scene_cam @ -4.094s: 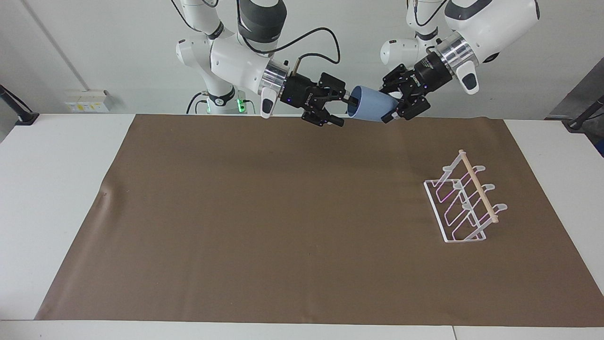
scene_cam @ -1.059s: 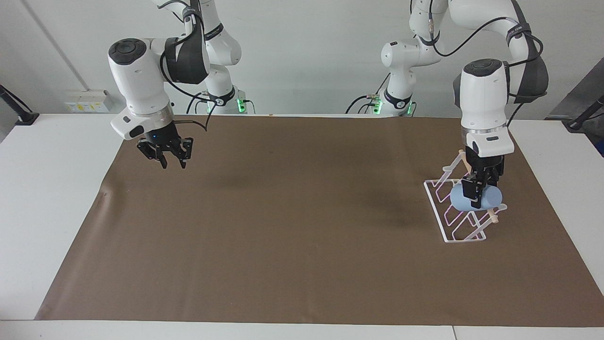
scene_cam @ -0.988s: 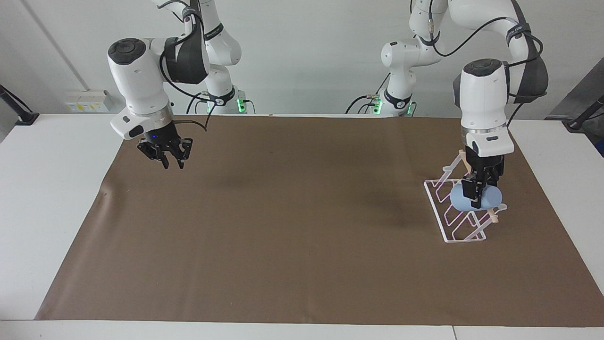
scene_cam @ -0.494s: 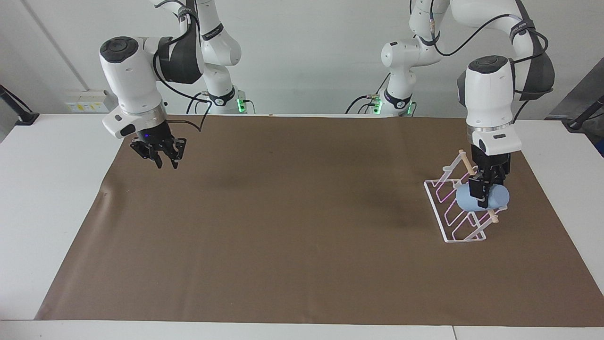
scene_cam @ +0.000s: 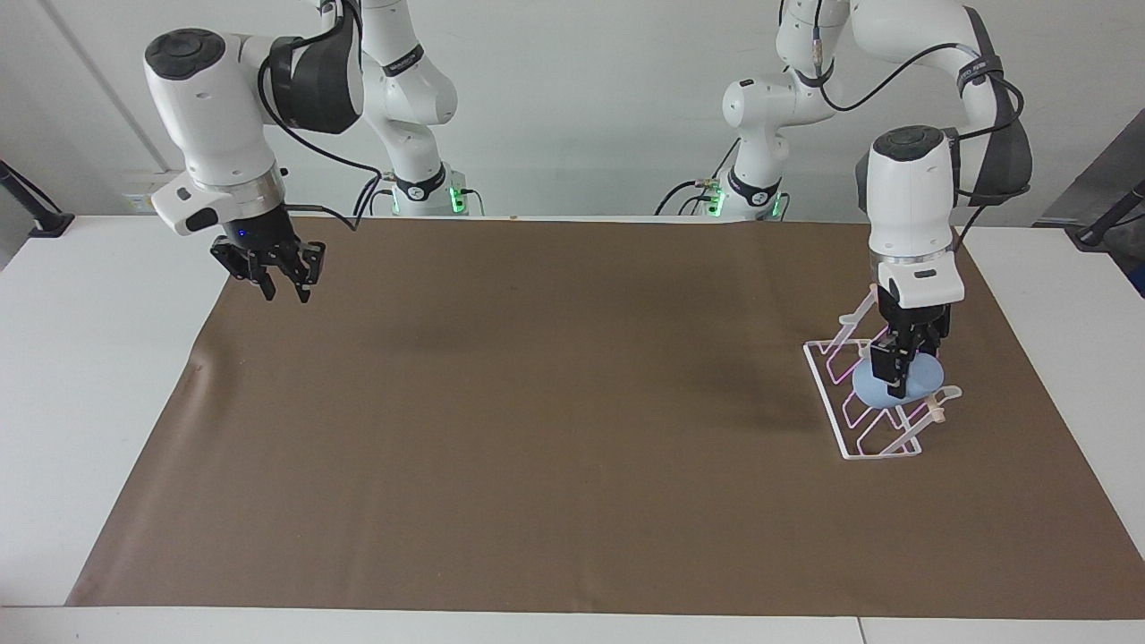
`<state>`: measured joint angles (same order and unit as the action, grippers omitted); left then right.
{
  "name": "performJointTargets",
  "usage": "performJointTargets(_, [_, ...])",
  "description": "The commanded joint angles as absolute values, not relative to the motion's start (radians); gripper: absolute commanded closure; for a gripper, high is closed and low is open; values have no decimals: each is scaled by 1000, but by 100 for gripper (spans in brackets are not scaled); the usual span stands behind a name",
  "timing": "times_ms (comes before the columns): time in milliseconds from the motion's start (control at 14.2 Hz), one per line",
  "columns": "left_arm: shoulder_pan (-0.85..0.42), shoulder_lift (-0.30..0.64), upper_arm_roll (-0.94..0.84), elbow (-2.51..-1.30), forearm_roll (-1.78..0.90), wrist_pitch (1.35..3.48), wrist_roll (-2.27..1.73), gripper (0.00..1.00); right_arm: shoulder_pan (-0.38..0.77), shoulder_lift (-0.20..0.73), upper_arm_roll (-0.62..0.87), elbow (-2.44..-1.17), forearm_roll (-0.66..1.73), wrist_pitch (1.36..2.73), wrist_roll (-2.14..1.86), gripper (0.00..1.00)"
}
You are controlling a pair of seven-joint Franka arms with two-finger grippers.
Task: Hang cup on cup holder
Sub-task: 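Lower the cup onto the rack's top hook and open the left gripper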
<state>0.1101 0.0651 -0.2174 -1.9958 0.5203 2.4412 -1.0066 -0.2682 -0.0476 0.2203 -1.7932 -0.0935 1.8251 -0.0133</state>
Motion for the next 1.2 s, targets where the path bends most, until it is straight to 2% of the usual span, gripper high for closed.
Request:
performJointTargets(0, [120, 51, -219, -2045, 546, 2488, -1031, 100, -275, -41, 232, -1712, -100, 1735, 6, 52])
performJointTargets(71, [123, 51, -219, -2052, 546, 2497, -1031, 100, -275, -38, 232, -1682, -98, 1700, 6, 52])
performJointTargets(141, [130, 51, -219, -2060, 546, 2502, -1031, 94, -275, -38, 232, -1654, -81, 1665, 6, 52])
performJointTargets(212, [130, 49, -221, -2063, 546, 2502, -1031, 51, -275, -38, 230, -1628, -59, 1632, 8, 52])
performJointTargets(282, [130, 49, -221, -2060, 546, 2496, -1028, 1, -276, -38, 229, -1602, -49, 1603, 8, 52])
performJointTargets(494, [123, 52, -222, -2040, 545, 2484, -1025, 0, -278, -38, 229, -1557, -48, 1545, 6, 52])
performJointTargets(776, [114, 60, -232, -1906, 535, 2321, -999, 0, -275, -41, 224, -1554, -6, 1543, 8, 52])
performJointTargets(918, [107, 52, -242, -1872, 488, 2267, -962, 0, -275, -41, 225, -1557, -2, 1546, 9, 49])
performJointTargets(1129, [109, 43, -239, -1749, 338, 2108, -765, 0, -275, -46, 224, -1563, 2, 1551, 8, 23])
